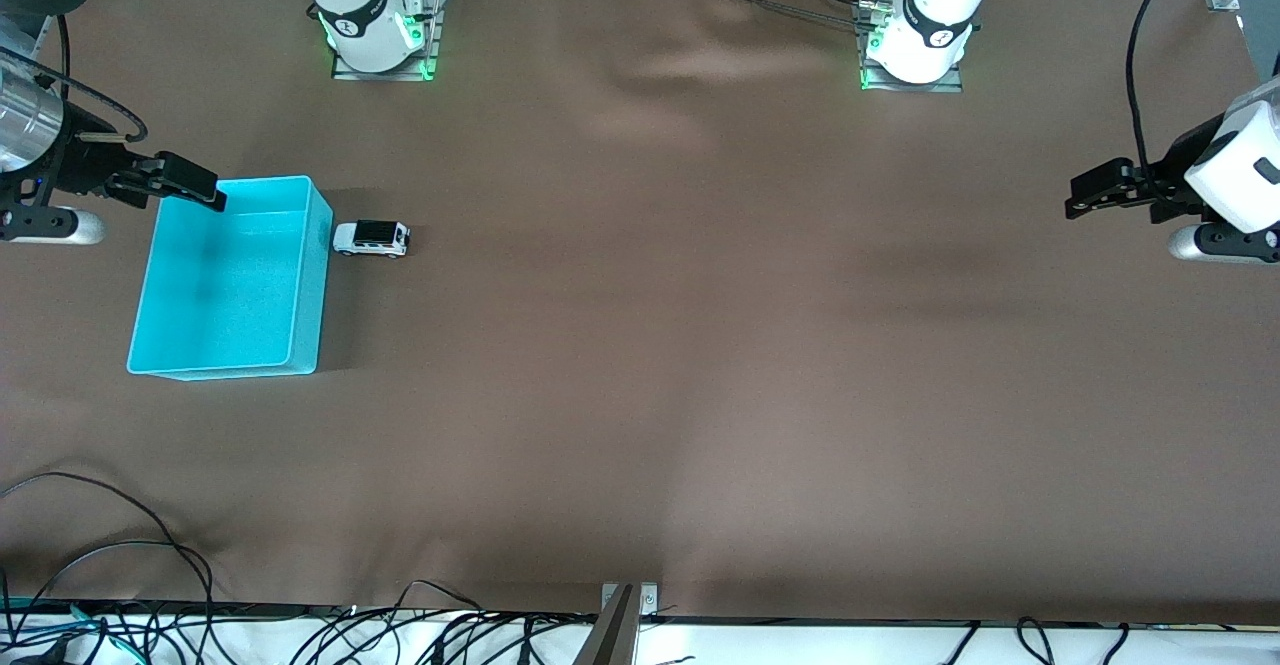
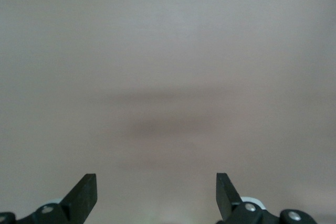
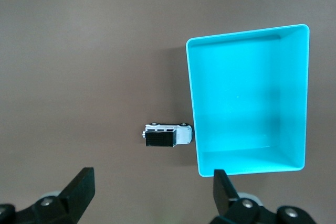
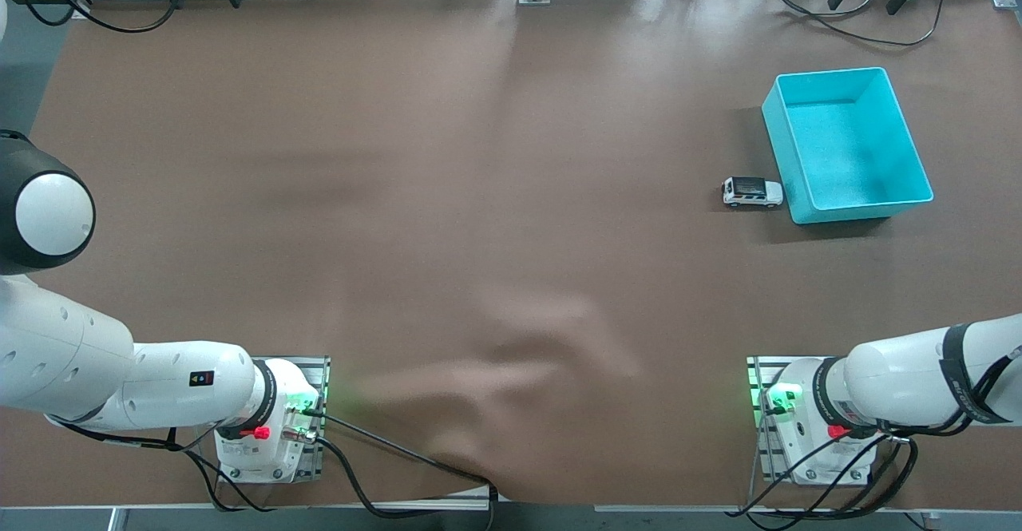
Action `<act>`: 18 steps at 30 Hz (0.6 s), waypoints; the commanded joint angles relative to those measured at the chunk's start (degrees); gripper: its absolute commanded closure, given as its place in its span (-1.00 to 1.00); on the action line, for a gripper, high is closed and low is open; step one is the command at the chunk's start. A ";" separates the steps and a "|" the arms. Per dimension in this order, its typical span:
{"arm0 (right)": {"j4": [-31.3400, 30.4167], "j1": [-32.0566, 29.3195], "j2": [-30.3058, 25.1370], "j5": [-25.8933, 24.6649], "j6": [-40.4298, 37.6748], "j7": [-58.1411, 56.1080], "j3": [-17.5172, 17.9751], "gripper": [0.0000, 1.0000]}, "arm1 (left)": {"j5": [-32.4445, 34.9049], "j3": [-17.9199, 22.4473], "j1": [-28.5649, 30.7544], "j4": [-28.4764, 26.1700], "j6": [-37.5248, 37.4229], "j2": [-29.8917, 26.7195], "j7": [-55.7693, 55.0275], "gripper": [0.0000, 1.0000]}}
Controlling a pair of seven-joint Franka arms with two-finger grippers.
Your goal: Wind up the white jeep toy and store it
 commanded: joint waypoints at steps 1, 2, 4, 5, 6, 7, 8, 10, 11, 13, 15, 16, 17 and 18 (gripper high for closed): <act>0.14 -0.15 0.61 0.31 -0.82 0.60 0.03 -1.00 | 4.62 -1.38 -0.18 -1.01 0.46 -0.44 -0.55 -1.00; 0.05 -0.15 0.61 0.31 -0.73 0.60 0.03 -1.00 | 4.27 -1.38 0.08 -1.01 0.46 -0.44 -0.46 -1.00; -0.21 -0.15 0.70 0.31 -0.56 0.68 0.03 -1.00 | 3.75 -1.38 0.35 -0.92 0.46 -0.44 -0.46 -1.00; -0.56 -0.15 0.70 0.31 -0.21 0.68 0.11 -1.00 | 3.22 -1.38 0.35 -0.92 0.46 -0.44 -0.46 -1.00; -1.52 -0.15 0.52 0.31 0.06 0.77 0.11 -1.00 | 2.61 -1.38 0.44 -1.01 0.46 -0.52 -0.46 -1.00; -2.49 -0.15 0.00 0.31 0.58 0.77 0.11 -1.00 | 2.08 -1.38 0.44 -1.01 0.46 -0.53 -0.46 -1.00; -3.63 -0.15 -0.44 0.31 1.37 0.77 0.11 -1.00 | 1.64 -1.38 0.44 -1.01 0.46 -0.53 -0.46 -1.00; -6.18 -0.06 -1.58 0.31 2.95 0.77 0.11 -1.00 | 1.37 -1.38 0.44 -1.01 0.46 -0.61 -0.46 -1.00; -7.67 -0.06 -2.11 0.31 3.83 0.77 0.11 -1.00 | 1.28 -1.38 0.44 -1.09 0.46 -0.61 -0.46 -1.00; -10.39 -0.06 -3.34 0.31 5.59 0.77 0.11 -1.00 | 1.28 -1.38 0.44 -1.18 0.46 -0.61 -0.46 -1.00; -13.38 -0.06 -4.48 0.31 7.78 0.77 0.20 -1.00 | 1.28 -1.38 0.44 -1.10 0.46 -0.53 -0.46 -1.00; -14.96 -0.06 -5.01 0.22 9.10 0.77 0.20 -1.00 | 1.28 -1.38 0.44 -1.10 0.46 -0.53 -0.46 -1.00; -16.37 -0.06 -5.54 0.22 10.24 0.69 0.29 -1.00 | 1.28 -1.38 0.44 -1.10 0.46 -0.53 -0.46 -1.00; -17.60 -0.06 -5.89 0.22 11.13 0.68 0.29 -1.00 | 1.28 -1.38 0.44 -1.10 0.46 -0.53 -0.46 -1.00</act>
